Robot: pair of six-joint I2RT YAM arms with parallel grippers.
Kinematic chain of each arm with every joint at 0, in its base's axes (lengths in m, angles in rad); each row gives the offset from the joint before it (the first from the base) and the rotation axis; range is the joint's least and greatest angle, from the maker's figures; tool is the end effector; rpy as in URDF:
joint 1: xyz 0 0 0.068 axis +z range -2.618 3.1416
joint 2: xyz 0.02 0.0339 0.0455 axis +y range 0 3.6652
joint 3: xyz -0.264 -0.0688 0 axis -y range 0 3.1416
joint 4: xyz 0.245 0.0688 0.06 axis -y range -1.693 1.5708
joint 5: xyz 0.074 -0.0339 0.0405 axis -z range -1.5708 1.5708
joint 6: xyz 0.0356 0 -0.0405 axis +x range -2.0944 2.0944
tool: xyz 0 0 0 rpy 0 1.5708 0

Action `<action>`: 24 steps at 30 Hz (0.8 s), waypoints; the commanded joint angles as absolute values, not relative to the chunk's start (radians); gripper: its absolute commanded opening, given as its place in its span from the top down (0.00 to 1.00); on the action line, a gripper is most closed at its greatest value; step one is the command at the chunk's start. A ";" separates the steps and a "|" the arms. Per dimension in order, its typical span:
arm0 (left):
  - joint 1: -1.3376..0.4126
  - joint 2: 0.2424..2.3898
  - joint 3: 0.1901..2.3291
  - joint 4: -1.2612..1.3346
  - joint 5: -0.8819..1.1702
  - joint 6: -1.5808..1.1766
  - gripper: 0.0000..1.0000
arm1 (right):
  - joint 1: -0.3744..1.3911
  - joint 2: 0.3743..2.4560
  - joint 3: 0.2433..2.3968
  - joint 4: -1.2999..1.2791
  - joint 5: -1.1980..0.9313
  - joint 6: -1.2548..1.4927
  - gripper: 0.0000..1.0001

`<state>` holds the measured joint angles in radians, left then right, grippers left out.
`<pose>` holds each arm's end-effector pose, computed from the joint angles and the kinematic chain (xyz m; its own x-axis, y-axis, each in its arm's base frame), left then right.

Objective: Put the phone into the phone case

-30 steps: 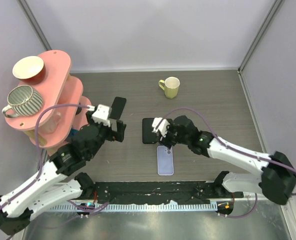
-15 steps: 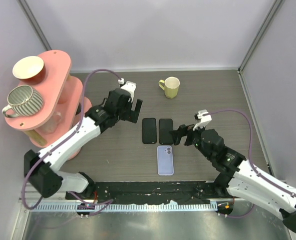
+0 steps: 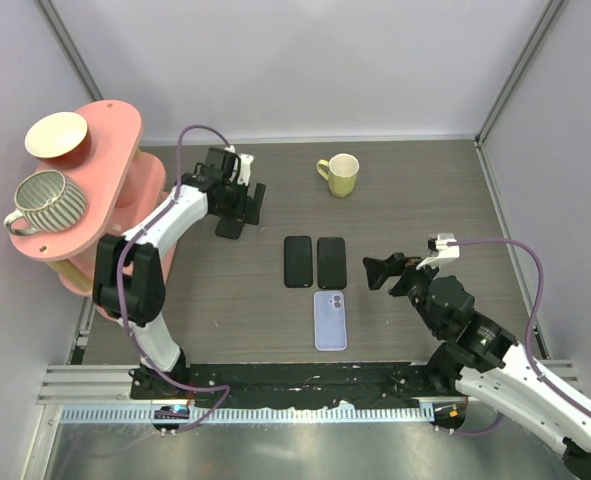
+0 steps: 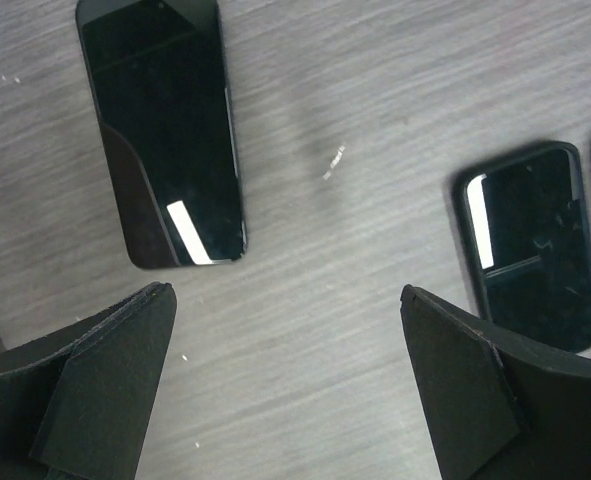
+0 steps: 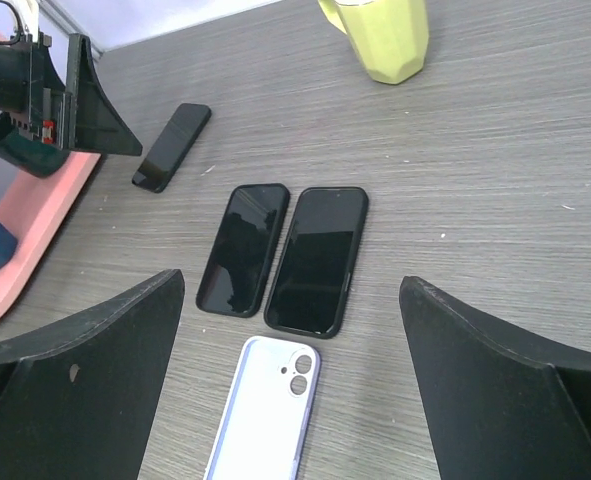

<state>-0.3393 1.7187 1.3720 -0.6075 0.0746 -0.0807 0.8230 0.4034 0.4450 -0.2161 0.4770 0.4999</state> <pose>0.3509 -0.1267 0.2585 -0.7969 0.1960 -0.5715 0.3093 0.9449 -0.1072 0.0960 0.0794 0.2689 -0.2685 0.3368 -0.9025 -0.2452 0.8821 0.4021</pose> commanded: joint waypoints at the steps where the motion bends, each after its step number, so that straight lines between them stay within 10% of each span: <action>1: -0.302 1.796 1.450 -0.600 0.149 -0.005 0.00 | 0.828 0.396 0.497 -0.244 0.531 0.505 0.05; 24: -0.232 2.071 1.597 -0.503 0.026 0.103 0.00 | 0.827 0.399 0.535 -0.253 0.577 0.433 0.05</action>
